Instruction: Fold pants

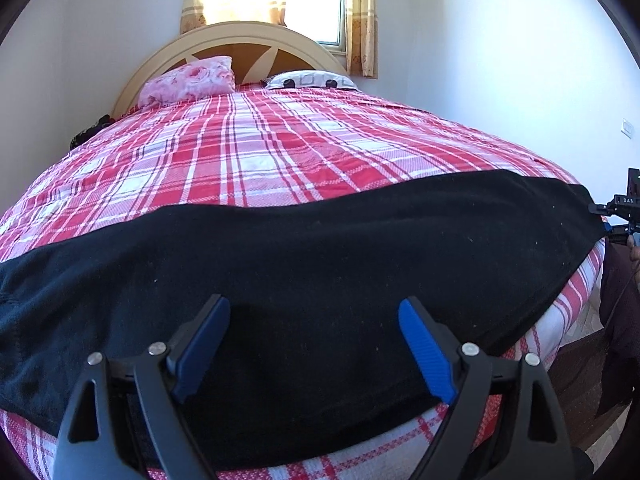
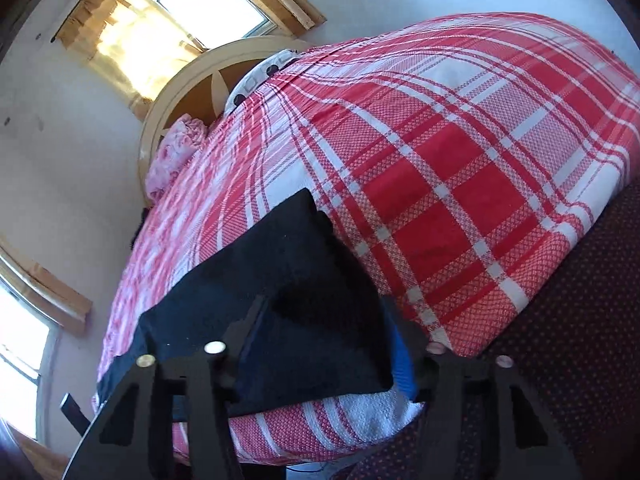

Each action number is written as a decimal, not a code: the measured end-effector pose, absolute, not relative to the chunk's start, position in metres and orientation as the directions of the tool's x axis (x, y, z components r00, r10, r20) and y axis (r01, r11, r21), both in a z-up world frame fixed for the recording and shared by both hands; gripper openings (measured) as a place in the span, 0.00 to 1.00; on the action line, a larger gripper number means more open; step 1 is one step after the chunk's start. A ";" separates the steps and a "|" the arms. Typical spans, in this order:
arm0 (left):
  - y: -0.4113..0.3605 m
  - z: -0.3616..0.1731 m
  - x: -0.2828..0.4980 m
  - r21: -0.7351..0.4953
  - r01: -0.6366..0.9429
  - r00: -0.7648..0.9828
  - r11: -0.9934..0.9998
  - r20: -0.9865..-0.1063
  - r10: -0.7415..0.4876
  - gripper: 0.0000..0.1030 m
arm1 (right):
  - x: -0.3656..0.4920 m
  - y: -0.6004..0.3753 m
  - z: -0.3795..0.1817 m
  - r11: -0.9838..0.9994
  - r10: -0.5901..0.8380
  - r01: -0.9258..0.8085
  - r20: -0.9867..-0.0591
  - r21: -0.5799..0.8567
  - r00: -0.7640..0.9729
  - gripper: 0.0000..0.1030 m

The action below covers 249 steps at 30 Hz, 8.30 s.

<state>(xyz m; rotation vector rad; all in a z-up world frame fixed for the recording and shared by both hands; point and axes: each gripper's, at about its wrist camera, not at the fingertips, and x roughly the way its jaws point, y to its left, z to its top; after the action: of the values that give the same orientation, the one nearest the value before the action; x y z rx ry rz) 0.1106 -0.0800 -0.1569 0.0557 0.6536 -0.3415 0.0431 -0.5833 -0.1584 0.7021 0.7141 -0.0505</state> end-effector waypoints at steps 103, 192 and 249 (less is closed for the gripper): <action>-0.107 -0.151 0.131 -0.007 0.360 0.695 0.933 -0.665 -0.273 0.89 | 0.145 -0.364 -0.126 0.884 0.356 -0.023 -0.640 0.467 0.681 0.19; 0.183 -0.166 0.156 -0.109 -0.134 0.717 0.985 -0.697 0.020 0.97 | 0.082 -0.165 -0.145 0.943 0.263 -0.331 -0.665 0.026 0.699 0.67; -0.071 -0.019 0.142 -0.296 0.441 0.643 0.847 -0.555 -0.528 0.31 | 0.084 -0.346 -0.122 0.951 0.011 0.158 -0.540 0.266 0.841 0.67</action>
<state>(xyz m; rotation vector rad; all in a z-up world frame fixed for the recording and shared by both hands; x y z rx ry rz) 0.1419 -0.0712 -0.0188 -0.1381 0.6758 -0.5538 0.0843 -0.3461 -0.1218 0.3090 0.5678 -0.0787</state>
